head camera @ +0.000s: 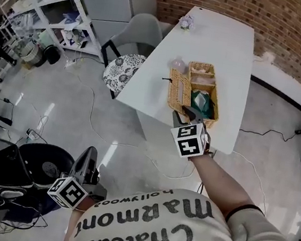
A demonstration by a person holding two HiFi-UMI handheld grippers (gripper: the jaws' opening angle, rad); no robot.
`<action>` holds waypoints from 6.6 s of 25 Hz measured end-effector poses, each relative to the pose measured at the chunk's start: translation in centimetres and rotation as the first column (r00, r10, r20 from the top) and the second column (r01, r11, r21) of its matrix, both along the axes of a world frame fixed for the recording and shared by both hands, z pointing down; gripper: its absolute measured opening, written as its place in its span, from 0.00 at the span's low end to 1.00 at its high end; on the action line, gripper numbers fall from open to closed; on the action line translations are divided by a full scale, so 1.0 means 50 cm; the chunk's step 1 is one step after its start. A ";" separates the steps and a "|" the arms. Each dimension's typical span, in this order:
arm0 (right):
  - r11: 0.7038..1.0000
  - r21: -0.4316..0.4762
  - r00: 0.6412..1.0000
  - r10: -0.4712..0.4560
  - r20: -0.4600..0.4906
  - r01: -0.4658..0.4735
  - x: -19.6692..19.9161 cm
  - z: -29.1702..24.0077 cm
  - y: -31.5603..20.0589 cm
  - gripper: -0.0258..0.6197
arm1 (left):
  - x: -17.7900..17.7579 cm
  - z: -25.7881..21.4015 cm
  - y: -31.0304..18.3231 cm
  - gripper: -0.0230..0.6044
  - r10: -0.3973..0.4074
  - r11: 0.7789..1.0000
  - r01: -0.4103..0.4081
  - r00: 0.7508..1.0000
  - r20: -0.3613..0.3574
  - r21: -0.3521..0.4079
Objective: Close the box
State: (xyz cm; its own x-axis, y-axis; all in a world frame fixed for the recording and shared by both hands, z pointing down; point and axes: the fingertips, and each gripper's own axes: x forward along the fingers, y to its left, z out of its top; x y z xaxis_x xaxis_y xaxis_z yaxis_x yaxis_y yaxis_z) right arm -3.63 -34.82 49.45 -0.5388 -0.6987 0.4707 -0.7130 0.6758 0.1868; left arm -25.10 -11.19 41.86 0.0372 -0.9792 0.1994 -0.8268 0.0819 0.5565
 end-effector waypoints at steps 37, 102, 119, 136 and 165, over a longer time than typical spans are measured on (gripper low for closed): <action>0.948 -0.261 0.902 0.266 0.338 -0.182 0.108 -0.036 -0.010 0.15 | 0.034 -0.024 -0.111 0.04 0.153 0.988 -0.154 0.987 0.040 0.026; 0.787 -0.447 0.695 0.601 0.395 -0.426 0.245 0.055 -0.019 0.32 | -0.020 0.030 -0.085 0.04 0.104 0.993 -0.103 0.995 0.011 -0.049; 0.716 -0.521 0.615 0.684 0.392 -0.465 0.248 0.073 -0.019 0.31 | -0.031 0.038 -0.085 0.04 0.097 0.995 -0.097 0.995 0.006 -0.037; 0.666 -0.544 0.599 0.729 0.332 -0.510 0.255 0.068 -0.013 0.29 | -0.023 0.028 -0.076 0.04 0.086 0.996 -0.085 0.996 0.011 -0.041; 0.683 -0.529 0.629 0.709 0.317 -0.503 0.231 0.065 -0.006 0.31 | -0.015 0.021 -0.084 0.04 0.103 0.994 -0.103 0.995 0.000 -0.029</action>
State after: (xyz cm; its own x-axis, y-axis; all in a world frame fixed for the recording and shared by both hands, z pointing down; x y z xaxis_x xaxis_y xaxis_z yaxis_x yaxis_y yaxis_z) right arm 7.94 -35.11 52.71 -0.2664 -0.7779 0.5691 -0.8993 -0.0118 -0.4372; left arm -25.83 -15.39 42.93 0.1370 -0.9641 0.2275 -0.8325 0.0124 0.5540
